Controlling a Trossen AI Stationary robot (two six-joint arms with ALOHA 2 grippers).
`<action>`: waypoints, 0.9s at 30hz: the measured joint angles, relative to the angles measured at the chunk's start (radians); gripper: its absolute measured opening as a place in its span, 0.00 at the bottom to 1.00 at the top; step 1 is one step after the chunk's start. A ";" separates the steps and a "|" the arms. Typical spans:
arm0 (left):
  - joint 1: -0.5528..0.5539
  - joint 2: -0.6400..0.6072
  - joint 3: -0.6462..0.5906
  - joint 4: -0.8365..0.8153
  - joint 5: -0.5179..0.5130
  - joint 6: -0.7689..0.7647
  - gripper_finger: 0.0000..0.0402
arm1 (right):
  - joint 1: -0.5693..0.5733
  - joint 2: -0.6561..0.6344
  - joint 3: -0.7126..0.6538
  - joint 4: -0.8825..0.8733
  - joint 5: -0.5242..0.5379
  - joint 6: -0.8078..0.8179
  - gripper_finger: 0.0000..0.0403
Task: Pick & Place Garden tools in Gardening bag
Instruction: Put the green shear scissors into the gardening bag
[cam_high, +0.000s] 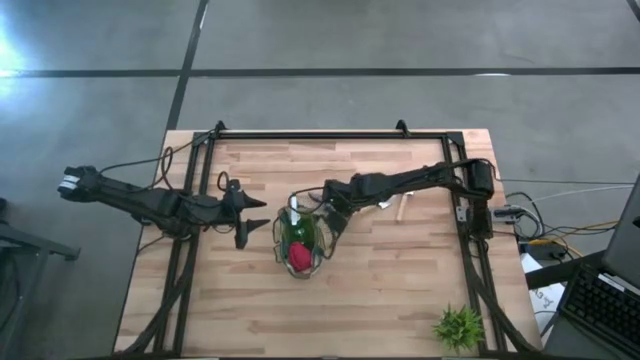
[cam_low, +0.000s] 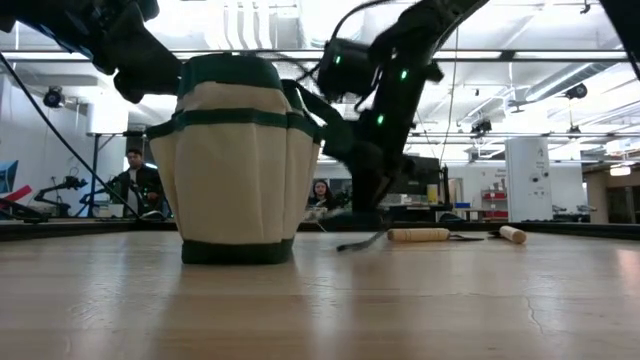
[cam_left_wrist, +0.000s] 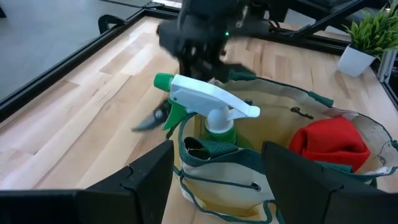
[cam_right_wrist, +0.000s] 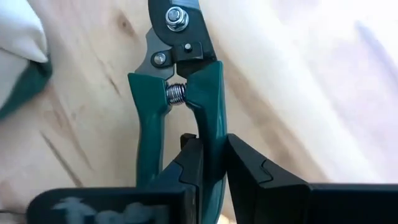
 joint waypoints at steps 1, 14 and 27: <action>0.000 0.000 0.000 0.000 0.000 0.000 0.61 | 0.001 -0.018 0.000 -0.016 0.009 -0.003 0.09; 0.000 0.000 0.000 0.002 0.000 -0.001 0.61 | 0.058 -0.326 -0.001 -0.151 0.141 -0.046 0.09; -0.001 0.001 0.000 0.115 -0.005 0.072 0.61 | 0.287 -0.528 0.016 -0.146 0.395 -0.583 0.09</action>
